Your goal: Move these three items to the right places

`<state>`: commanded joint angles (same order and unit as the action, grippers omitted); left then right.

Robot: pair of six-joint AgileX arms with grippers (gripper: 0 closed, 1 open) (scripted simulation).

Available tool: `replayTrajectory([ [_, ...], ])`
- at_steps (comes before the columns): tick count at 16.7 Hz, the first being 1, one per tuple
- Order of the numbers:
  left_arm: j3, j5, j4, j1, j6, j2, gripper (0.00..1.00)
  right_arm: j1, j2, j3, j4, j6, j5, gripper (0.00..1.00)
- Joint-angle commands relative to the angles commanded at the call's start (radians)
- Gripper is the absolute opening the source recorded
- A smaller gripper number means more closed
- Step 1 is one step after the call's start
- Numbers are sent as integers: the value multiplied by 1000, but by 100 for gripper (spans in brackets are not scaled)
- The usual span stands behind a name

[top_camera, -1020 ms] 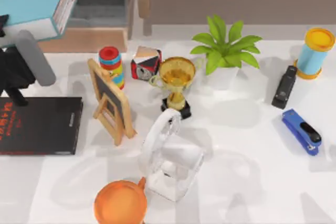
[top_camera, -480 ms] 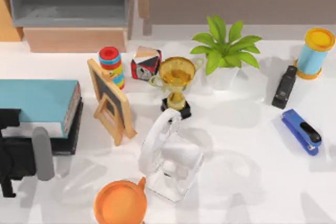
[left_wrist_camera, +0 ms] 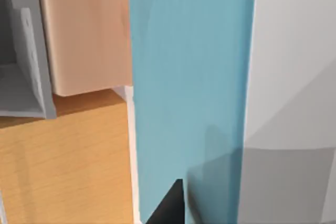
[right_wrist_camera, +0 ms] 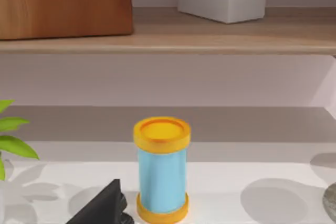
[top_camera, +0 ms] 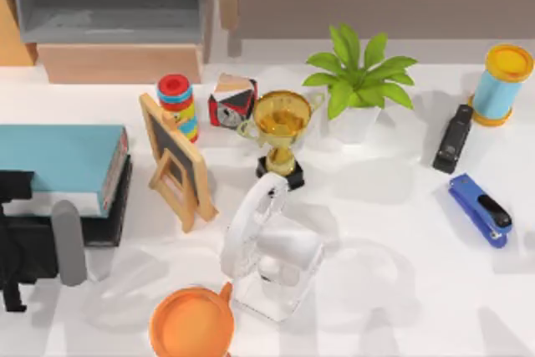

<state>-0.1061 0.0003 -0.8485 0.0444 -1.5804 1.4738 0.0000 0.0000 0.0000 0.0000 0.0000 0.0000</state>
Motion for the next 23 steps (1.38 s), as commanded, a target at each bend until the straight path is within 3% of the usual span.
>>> replayTrajectory([
  [4, 0, 0, -2, 0, 0, 4, 0, 0, 0, 0, 0, 0, 0, 100],
  [17, 0, 0, -2, 0, 0, 4, 98, 0, 0, 0, 0, 0, 0, 100],
  [23, 0, 0, -2, 0, 0, 4, 100, 0, 0, 0, 0, 0, 0, 100],
])
